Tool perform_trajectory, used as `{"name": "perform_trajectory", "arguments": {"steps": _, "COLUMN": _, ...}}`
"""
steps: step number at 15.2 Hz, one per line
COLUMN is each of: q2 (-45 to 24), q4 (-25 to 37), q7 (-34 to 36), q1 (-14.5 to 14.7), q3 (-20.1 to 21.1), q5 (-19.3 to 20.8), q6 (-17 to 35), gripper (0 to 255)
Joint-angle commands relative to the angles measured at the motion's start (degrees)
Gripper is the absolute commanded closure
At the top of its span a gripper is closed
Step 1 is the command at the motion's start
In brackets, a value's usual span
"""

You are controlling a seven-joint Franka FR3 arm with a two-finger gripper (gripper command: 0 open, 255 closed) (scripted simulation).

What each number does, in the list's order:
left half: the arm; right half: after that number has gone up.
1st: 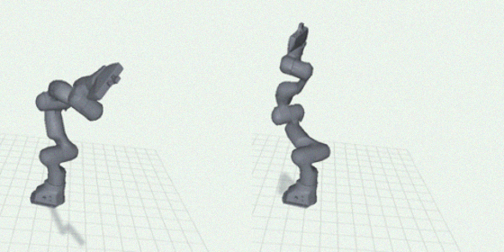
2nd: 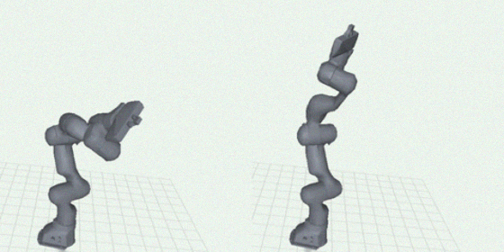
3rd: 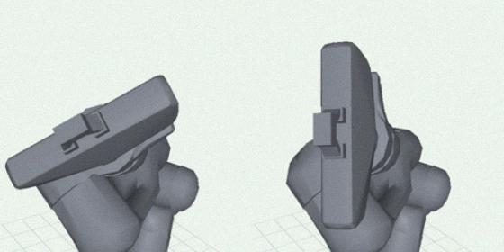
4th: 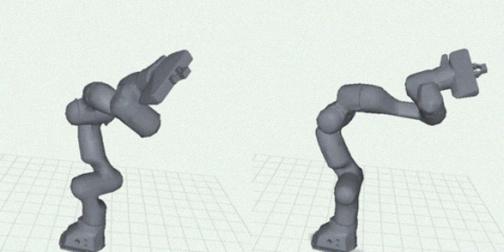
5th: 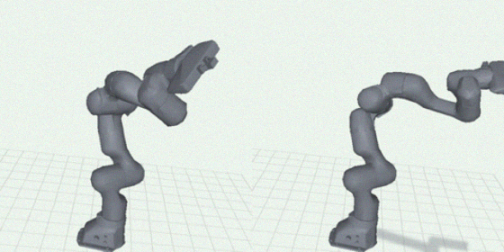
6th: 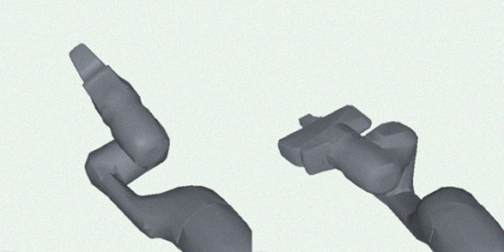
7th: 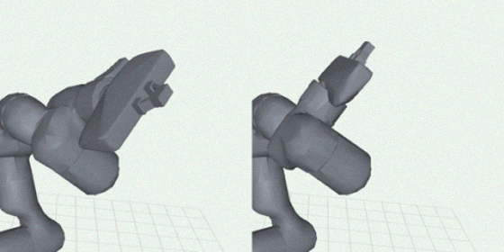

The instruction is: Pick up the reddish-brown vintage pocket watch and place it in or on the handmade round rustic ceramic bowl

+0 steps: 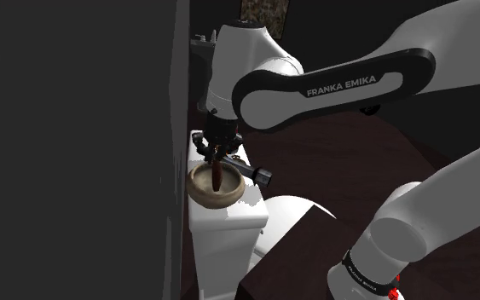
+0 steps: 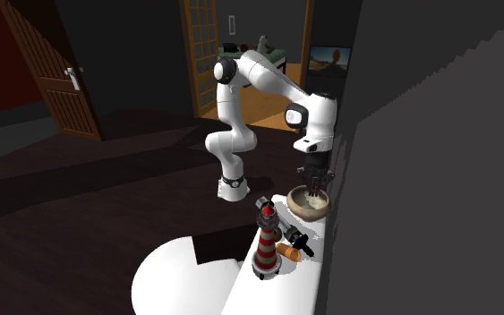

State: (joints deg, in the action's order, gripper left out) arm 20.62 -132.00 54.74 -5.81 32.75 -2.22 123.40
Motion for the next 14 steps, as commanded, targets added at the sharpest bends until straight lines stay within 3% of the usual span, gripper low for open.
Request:
{"name": "perform_trajectory", "arguments": {"steps": 1, "q2": -0.01, "q4": -0.01, "q7": 0.0, "q1": 0.0, "q3": 0.0, "q5": 0.0, "q6": 0.03, "gripper": 255}}
{"name": "perform_trajectory", "arguments": {"steps": 2, "q2": -0.01, "q4": -0.01, "q7": 0.0, "q1": 0.0, "q3": 0.0, "q5": 0.0, "q6": 0.03, "gripper": 255}}
{"name": "perform_trajectory", "arguments": {"steps": 3, "q2": -0.01, "q4": -0.01, "q7": 0.0, "q1": 0.0, "q3": 0.0, "q5": 0.0, "q6": 0.03, "gripper": 0}}
{"name": "perform_trajectory", "arguments": {"steps": 8, "q2": 0.0, "q4": -0.01, "q7": 0.0, "q1": 0.0, "q3": 0.0, "q5": 0.0, "q6": 0.03, "gripper": 0}}
{"name": "perform_trajectory", "arguments": {"steps": 12, "q2": 3.01, "q4": 4.74, "q7": -1.02, "q1": 0.78, "q3": -1.23, "q5": -1.22, "q6": -7.49, "gripper": 0}}
{"name": "perform_trajectory", "arguments": {"steps": 14, "q2": 3.03, "q4": 4.73, "q7": -1.02, "q1": 0.79, "q3": -1.24, "q5": -1.23, "q6": -7.49, "gripper": 0}}
